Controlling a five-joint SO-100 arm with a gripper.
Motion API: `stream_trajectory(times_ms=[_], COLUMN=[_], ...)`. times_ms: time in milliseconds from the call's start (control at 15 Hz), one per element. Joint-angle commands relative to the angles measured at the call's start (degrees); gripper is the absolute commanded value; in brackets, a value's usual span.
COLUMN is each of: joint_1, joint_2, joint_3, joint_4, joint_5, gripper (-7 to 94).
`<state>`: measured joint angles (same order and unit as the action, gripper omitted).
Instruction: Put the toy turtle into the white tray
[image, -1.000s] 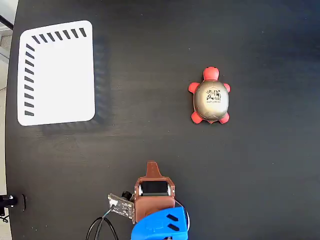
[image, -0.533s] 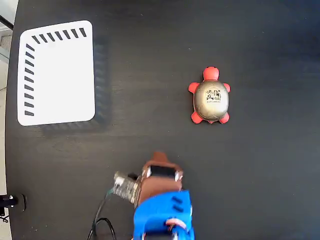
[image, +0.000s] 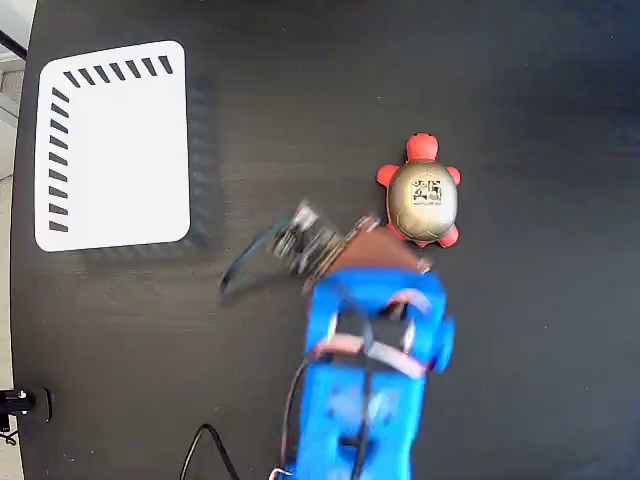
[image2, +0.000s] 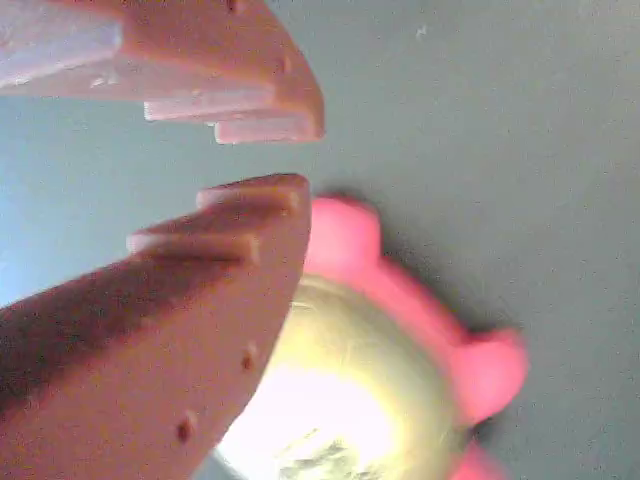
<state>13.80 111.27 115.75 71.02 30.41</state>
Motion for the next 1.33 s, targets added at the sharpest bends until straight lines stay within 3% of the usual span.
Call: stream_trajectory(times_ms=[0,400,533,667,867,1267], joint_1=[1.93,4.57,5.36,6.68,7.56,6.15], joint_2=[-5.27,-25.4,-30.94,-33.22,-33.4,-38.32], joint_3=[-15.56,-46.49,-55.72,-57.3,-56.07,-53.09], joint_4=[4.04,21.09,27.07,28.12,31.82,32.08], joint_5=[8.09,19.51,21.09,22.68,23.91,30.41], gripper=[0,1,10,19,42,59])
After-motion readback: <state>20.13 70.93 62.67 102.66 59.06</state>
